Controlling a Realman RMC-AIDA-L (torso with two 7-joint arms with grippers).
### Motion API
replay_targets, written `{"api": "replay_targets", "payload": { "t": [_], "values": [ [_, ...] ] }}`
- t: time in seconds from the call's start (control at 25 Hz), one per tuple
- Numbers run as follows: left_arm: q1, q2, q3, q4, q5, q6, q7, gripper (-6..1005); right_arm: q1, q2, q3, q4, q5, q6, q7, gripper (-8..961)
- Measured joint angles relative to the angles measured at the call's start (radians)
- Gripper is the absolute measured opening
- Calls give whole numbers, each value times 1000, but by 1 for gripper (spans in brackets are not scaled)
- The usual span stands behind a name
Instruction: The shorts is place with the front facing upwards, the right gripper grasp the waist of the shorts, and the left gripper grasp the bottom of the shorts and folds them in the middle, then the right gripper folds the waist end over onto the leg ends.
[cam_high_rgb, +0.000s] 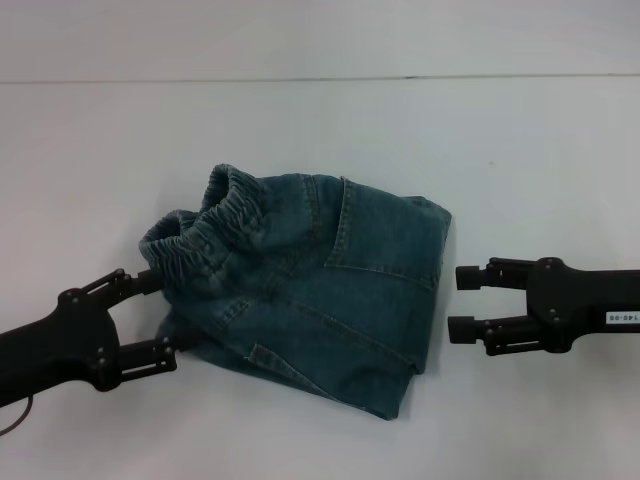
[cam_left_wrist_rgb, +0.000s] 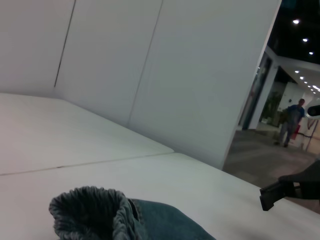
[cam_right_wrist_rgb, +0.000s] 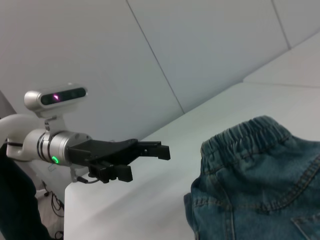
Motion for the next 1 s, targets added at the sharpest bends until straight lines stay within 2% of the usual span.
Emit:
{"api": "replay_targets", "payload": {
  "t": [0.04,1.0],
  "values": [
    [-1,1,1,1,7,0,-3,938,1,3,0,-1,-4,1,0,940],
    [-12,2,22,6,41,-6,-15,938,12,22,0,6,-23,35,1,940]
  ]
}}
